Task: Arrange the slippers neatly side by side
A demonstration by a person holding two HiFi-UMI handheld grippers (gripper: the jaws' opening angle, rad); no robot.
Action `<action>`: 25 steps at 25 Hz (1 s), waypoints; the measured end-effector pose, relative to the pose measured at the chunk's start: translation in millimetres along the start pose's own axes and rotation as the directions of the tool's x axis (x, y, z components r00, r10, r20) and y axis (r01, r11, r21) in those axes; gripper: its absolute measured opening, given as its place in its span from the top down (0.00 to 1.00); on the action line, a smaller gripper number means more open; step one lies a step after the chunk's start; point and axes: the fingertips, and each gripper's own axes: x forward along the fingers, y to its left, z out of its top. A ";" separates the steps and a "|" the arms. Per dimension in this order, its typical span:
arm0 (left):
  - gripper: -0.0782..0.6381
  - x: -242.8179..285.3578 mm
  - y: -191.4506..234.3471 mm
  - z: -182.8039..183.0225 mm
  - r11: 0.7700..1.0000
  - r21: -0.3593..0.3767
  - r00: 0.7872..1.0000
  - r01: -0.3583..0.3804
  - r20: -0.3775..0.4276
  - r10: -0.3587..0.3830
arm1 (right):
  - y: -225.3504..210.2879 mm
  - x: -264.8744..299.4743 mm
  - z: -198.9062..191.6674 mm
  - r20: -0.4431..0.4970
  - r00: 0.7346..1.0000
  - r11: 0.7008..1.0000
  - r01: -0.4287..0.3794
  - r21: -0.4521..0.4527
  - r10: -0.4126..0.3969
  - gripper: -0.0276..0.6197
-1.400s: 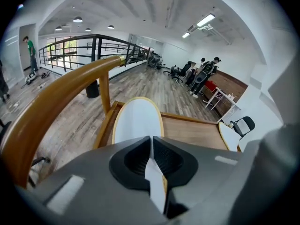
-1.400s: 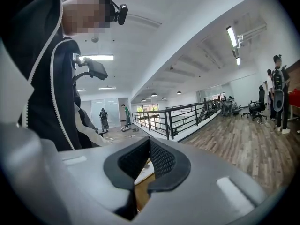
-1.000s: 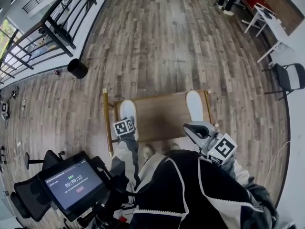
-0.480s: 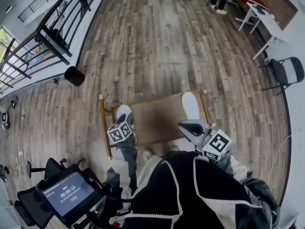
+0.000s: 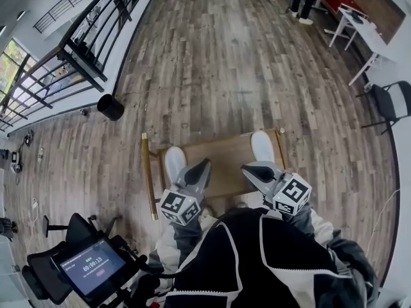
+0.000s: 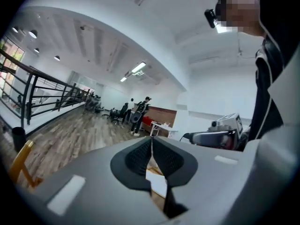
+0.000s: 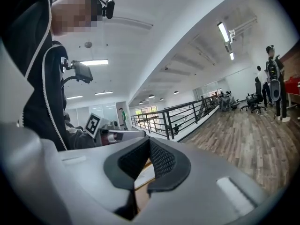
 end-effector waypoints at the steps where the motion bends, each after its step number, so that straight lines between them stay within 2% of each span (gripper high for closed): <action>1: 0.86 1.0 -9.5 4.0 0.999 0.012 0.999 0.030 0.019 -0.031 | -5.3 1.4 -1.2 0.003 1.000 1.000 -0.003 0.001 0.003 0.95; 5: 0.87 -11.6 -33.4 28.8 0.996 0.028 0.993 0.080 0.084 -0.082 | -10.0 4.7 2.7 0.022 1.000 1.000 -0.017 0.002 0.017 0.95; 8: 0.87 -24.7 -42.0 43.1 0.994 0.064 0.988 0.087 0.121 -0.095 | -3.3 7.9 5.0 0.030 0.999 0.999 -0.035 -0.003 0.035 0.95; 13: 0.87 -27.7 -38.7 65.6 0.996 0.052 0.980 0.072 0.182 -0.081 | -6.9 12.8 5.1 0.032 0.998 0.999 -0.050 -0.008 0.050 0.95; 18: 0.87 -26.3 -40.6 70.0 0.995 0.053 0.980 0.083 0.175 -0.091 | -8.7 15.1 0.0 0.017 0.998 0.998 -0.053 -0.016 0.053 0.95; 21: 0.87 -23.0 -46.8 69.3 0.992 0.083 0.981 0.091 0.166 -0.104 | -9.7 17.0 -5.5 -0.005 0.999 0.998 -0.052 -0.033 0.052 0.95; 25: 0.87 -19.9 -44.1 61.1 0.992 0.093 0.987 0.079 0.133 -0.091 | -30.4 13.4 -25.3 -0.051 0.999 0.999 0.011 -0.036 -0.013 0.95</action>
